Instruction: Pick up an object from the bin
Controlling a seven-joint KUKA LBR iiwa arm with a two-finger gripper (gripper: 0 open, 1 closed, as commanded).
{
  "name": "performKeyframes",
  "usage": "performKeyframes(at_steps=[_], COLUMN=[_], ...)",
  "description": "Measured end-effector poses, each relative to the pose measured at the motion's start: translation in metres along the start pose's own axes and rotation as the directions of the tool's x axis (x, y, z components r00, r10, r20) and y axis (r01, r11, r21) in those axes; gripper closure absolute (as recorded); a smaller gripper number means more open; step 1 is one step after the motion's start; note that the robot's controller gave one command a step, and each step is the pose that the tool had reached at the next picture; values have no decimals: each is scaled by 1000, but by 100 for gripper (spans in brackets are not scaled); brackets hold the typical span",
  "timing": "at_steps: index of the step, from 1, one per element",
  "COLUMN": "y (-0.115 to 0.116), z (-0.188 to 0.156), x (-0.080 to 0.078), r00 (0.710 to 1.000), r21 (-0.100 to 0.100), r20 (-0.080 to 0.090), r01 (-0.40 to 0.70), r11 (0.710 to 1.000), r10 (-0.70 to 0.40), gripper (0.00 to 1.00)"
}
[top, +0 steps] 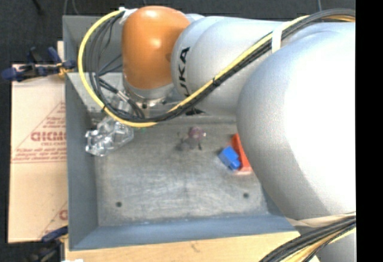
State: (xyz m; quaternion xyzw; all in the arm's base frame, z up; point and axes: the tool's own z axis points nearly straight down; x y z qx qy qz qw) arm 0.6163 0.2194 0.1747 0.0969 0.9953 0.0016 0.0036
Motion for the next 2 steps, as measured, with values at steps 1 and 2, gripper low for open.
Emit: performKeyframes(at_steps=[1,2], y=[2,12], z=[-30,-27], x=[-1,-3], r00=[995,933], r21=[5,3], r20=[-4,-6], r01=[98,359], r11=[995,933], r10=[-98,-359], gripper=[100,100])
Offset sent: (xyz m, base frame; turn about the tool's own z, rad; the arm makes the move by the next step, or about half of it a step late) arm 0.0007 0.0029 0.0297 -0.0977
